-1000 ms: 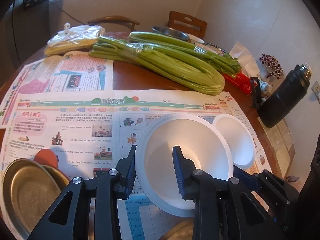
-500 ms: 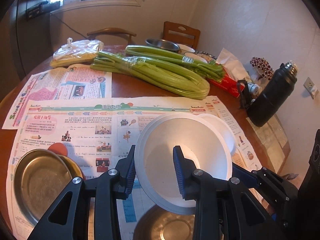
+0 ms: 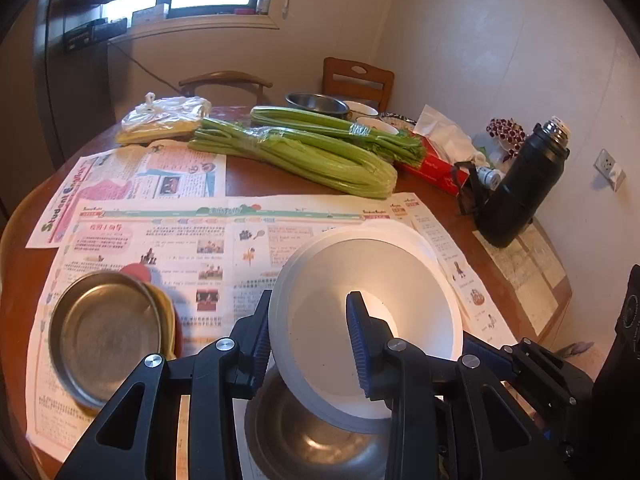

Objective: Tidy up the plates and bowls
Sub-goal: 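Carry the white paper bowl over the steel bowl and lower it in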

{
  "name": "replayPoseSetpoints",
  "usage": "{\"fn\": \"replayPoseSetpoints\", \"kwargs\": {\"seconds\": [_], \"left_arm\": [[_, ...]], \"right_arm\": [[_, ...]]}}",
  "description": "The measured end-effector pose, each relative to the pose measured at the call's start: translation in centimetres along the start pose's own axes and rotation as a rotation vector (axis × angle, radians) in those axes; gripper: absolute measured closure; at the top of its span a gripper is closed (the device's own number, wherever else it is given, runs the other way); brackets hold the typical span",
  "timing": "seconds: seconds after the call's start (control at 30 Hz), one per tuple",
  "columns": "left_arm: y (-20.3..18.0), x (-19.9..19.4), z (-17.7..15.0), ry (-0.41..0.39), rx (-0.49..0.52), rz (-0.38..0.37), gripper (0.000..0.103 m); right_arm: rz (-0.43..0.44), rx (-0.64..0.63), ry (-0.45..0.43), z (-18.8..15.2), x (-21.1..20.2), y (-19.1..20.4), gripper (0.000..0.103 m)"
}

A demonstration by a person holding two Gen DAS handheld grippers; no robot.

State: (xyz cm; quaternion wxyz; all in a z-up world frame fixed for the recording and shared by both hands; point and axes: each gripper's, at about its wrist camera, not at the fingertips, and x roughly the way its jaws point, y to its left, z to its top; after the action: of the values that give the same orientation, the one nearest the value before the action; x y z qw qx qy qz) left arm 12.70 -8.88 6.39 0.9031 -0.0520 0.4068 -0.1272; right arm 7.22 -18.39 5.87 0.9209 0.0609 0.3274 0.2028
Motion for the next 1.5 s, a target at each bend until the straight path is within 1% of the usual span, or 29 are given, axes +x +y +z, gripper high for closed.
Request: {"fn": "replayPoseSetpoints", "kwargs": {"seconds": [0.23,0.6,0.83,1.2,1.5], "left_arm": [[-0.4,-1.0,-1.7,0.016,-0.006,-0.005,0.068],[-0.9,-1.8,-4.0,0.033,-0.006,0.019,0.068],[-0.7,-0.9,-5.1,0.063,-0.005,0.027,0.068],[-0.4,1.5,-5.9,0.102,-0.016,0.036,0.068],[-0.3,2.2,-6.2,0.111,-0.010,0.046,0.068]], "right_arm": [[0.011,-0.012,0.013,-1.6,-1.3,0.5,0.051],[0.015,-0.040,0.042,-3.3,-2.2,1.4,0.051],[0.011,-0.041,0.069,-4.3,-1.7,1.2,0.051],[-0.005,-0.044,0.110,-5.2,-0.5,0.7,0.051],[-0.015,-0.043,0.136,-5.3,0.3,0.5,0.051]]}}
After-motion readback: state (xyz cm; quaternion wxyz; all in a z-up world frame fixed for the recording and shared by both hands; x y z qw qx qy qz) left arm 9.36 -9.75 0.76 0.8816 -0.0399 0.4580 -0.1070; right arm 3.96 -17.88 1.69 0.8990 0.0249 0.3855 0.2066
